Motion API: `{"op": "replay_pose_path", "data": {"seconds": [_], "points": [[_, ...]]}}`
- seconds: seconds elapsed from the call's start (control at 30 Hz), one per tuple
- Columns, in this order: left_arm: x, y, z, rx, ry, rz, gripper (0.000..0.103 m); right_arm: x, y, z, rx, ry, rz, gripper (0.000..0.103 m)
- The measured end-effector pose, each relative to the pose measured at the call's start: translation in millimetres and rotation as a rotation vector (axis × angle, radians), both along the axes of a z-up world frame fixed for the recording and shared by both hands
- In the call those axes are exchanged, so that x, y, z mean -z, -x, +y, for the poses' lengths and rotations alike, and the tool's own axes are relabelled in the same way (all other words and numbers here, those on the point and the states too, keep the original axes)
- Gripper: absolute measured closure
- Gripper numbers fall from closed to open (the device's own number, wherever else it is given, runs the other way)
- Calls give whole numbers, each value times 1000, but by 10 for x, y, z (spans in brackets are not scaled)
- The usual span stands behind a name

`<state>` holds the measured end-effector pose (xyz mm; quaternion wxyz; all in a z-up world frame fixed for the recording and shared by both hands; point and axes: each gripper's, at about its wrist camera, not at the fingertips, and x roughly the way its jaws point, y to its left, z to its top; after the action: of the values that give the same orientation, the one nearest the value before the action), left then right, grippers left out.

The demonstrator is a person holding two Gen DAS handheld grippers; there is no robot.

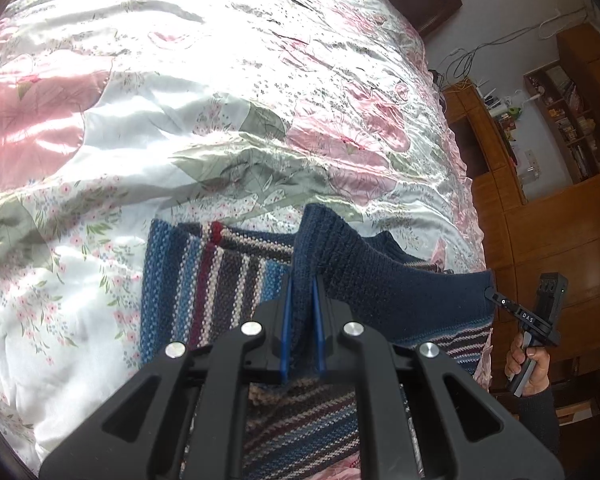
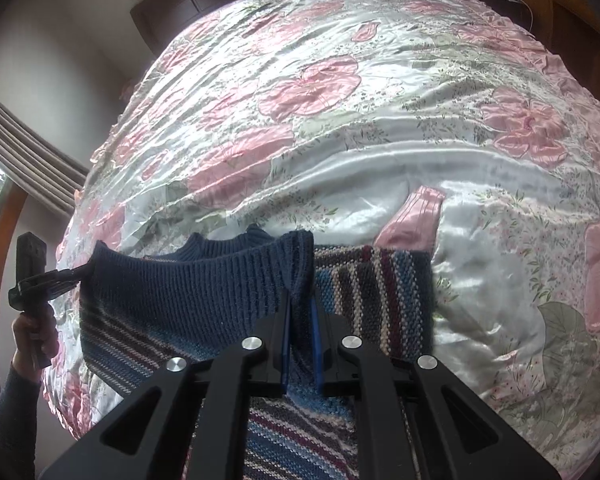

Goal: Fold small clothes

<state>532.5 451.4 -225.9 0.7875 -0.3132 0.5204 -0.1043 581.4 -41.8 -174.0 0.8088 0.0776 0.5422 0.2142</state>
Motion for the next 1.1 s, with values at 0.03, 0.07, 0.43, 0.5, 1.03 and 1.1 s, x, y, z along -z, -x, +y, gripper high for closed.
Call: {"op": "replay_pose_path", "data": {"seconds": [0.03,0.07,0.43,0.5,1.03,1.1], "points": [[2,-64,-8,-3,-8,3,95,5,-53,25,8,7,-1,94],[18,-114,-5,-6,-15,5,95,19,-107,50,15,14,-1,94],[651,-413,38,-70,-59,138,95,596,-494,188,78,120,79,95],[722,-435,60,-85,-56,154,95,646,-530,188,88,137,82,94],[593,-825,98,-105,-88,114,96,558,-861,304,110,131,20,95],[708,-841,100,-108,-86,126,96,649,-882,293,113,133,30,95]]}}
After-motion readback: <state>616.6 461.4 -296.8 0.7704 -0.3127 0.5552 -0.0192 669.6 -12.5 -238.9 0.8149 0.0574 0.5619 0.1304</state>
